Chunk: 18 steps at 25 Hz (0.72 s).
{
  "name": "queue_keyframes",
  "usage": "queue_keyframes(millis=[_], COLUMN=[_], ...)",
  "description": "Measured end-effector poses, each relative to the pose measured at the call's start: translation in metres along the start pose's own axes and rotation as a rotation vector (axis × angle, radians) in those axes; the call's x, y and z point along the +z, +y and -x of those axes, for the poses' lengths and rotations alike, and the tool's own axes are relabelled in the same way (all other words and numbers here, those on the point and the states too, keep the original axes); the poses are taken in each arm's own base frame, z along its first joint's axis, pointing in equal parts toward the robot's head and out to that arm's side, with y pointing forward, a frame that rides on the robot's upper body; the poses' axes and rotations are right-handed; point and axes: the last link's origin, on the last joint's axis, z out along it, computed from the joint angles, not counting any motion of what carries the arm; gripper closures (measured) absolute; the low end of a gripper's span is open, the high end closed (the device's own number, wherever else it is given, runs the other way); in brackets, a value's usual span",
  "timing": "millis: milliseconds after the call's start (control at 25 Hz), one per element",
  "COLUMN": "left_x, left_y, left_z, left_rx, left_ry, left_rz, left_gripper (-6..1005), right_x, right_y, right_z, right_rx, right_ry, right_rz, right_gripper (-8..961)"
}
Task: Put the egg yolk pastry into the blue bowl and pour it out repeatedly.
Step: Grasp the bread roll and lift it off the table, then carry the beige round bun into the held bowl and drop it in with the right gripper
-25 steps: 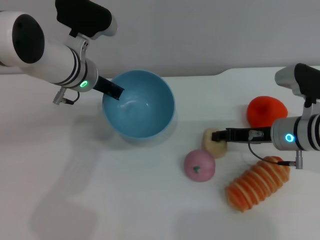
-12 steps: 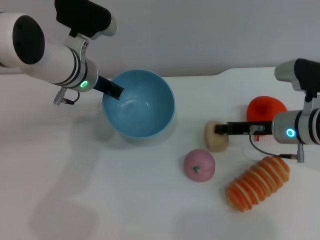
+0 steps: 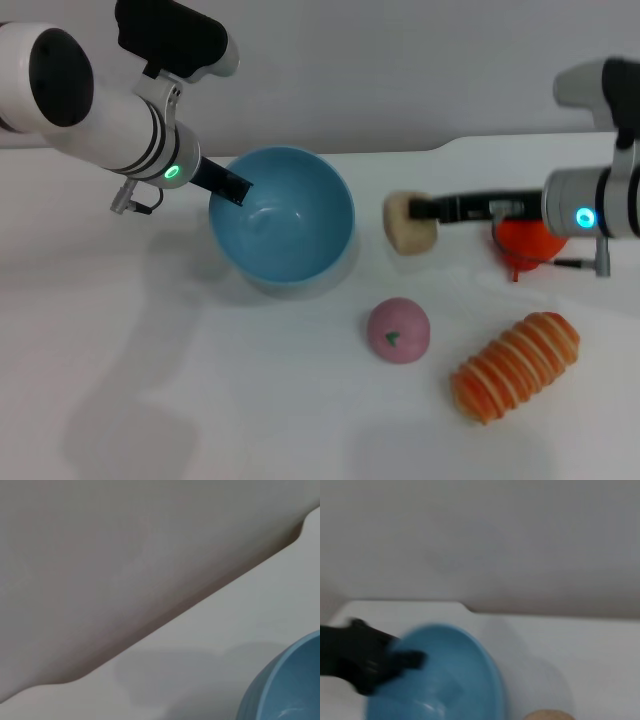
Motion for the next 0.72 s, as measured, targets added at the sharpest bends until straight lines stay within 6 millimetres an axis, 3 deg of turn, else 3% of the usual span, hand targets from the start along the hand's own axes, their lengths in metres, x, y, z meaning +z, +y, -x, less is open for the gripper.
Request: queue_keyframes(millis=[200,400,720], left_x=[0.000,0.000,0.000], left_y=[0.001,0.003,0.015], left_z=[0.000,0.002,-0.002], left_rx=[0.002,0.011,0.049], left_ry=[-0.007,-0.020,-0.034], left_rz=[0.003,0.007,0.030], left_gripper=[999,999,998], right_x=[-0.013,-0.017,0.013], right_y=[0.029,0.054,0.074], right_z=[0.035,0.057,0.053], right_rx=[-0.126,-0.192,-0.191], right_ry=[-0.033,-0.060,0.016], right_rz=[0.102,0.187,0.264], right_gripper=[870,868,877])
